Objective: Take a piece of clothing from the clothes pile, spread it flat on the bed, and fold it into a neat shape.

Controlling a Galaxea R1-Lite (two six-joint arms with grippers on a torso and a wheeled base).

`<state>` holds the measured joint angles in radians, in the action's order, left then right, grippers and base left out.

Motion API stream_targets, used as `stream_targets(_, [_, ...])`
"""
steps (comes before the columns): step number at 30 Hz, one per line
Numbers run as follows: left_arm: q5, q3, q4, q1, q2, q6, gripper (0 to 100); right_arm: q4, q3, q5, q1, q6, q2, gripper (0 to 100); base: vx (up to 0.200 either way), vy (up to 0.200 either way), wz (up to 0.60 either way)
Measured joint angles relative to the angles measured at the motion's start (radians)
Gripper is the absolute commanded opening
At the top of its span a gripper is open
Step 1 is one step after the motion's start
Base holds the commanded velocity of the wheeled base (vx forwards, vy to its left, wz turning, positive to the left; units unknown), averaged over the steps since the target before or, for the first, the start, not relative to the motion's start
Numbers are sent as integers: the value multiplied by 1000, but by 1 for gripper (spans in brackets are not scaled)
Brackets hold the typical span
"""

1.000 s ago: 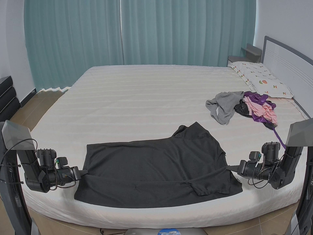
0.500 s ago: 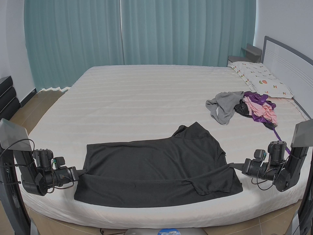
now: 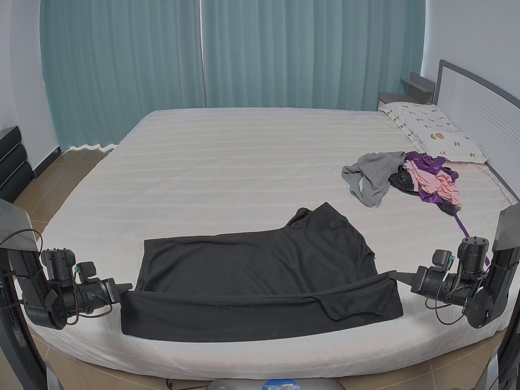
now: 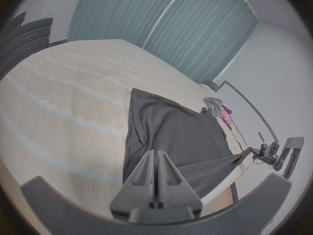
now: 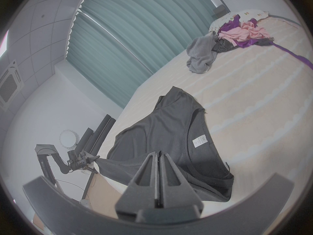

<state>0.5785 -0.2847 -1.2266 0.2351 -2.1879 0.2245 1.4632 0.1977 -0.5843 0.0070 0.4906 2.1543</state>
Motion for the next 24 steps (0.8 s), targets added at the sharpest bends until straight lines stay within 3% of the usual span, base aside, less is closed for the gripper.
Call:
stream_targets(7, [6, 73, 0, 9, 61, 1, 0, 87, -90, 0, -1, 0, -29, 0, 0, 0, 0])
stream_targets(24, [26, 226, -89, 20, 160, -1, 0, 60, -180, -11, -42, -3, -137, 0, 0, 0, 0])
